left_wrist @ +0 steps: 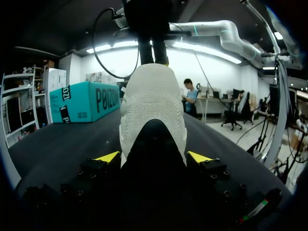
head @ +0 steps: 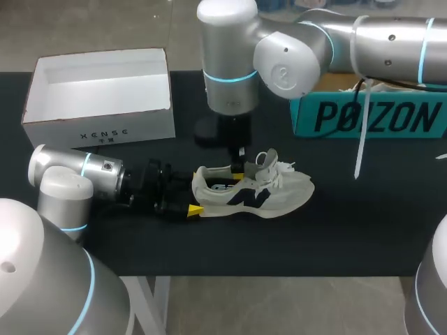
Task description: Take the shoe out of the shoebox, open the shoe tongue, remove and reinsert the insole, then place the shoe into the shoebox
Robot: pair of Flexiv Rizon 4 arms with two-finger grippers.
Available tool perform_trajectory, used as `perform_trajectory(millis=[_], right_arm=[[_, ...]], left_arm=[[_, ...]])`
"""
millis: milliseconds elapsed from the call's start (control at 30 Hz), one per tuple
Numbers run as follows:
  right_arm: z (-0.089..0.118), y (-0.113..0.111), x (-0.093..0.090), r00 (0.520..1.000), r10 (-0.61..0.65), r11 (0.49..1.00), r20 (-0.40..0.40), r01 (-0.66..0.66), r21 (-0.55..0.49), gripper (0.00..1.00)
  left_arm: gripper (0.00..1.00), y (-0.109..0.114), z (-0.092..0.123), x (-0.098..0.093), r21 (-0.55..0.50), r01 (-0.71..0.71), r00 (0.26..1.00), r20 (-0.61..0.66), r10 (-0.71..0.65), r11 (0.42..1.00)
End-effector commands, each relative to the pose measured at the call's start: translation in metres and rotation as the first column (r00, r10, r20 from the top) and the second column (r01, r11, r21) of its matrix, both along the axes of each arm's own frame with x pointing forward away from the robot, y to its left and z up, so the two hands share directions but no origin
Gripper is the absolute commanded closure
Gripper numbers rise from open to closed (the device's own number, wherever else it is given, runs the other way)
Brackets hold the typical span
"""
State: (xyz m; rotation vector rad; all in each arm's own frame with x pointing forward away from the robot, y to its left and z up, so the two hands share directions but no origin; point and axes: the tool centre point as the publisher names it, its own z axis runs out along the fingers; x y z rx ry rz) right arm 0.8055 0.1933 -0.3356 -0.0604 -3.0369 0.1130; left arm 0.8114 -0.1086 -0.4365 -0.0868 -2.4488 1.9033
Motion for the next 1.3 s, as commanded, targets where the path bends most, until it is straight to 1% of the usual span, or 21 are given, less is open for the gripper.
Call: perform_trajectory(millis=[33,233,433,600,900,1100,1167,1300], right_arm=[[-0.003,0.004,0.004,1.000,-0.010,1.000,0.017,0.011,-0.021,1.00],[-0.003,0.005,0.019,0.999,-0.021,0.999,0.029,0.022,-0.029,1.00],[-0.011,0.003,0.026,0.999,-0.029,0.999,0.023,0.030,-0.035,1.00],[-0.019,0.000,0.027,0.999,-0.041,0.997,0.031,0.043,-0.056,1.00],[-0.050,-0.006,0.025,0.996,-0.066,0.994,0.062,0.071,-0.083,1.00],[-0.059,-0.008,0.028,0.990,-0.092,0.991,0.109,0.101,-0.084,1.00],[-0.061,-0.010,0.031,0.989,-0.106,0.992,0.104,0.113,-0.064,1.00],[-0.062,-0.013,0.036,0.986,-0.123,0.990,0.115,0.130,-0.061,1.00]], left_arm=[[1.00,0.000,-0.004,0.000,-0.001,-0.002,1.000,0.001,0.002,1.000],[1.00,0.000,-0.004,0.000,-0.001,-0.002,1.000,0.001,0.002,1.000],[1.00,0.000,-0.004,0.000,-0.001,-0.002,1.000,0.001,0.002,1.000],[1.00,0.000,-0.004,0.000,-0.001,-0.002,1.000,0.001,0.002,1.000],[1.00,0.000,-0.004,0.000,-0.001,-0.002,1.000,0.001,0.002,1.000],[1.00,0.000,-0.004,0.000,-0.001,-0.002,1.000,0.001,0.002,1.000],[1.00,0.000,-0.004,0.000,-0.001,-0.002,1.000,0.001,0.002,1.000],[1.00,0.000,-0.004,0.000,-0.001,-0.002,1.000,0.001,0.002,1.000]])
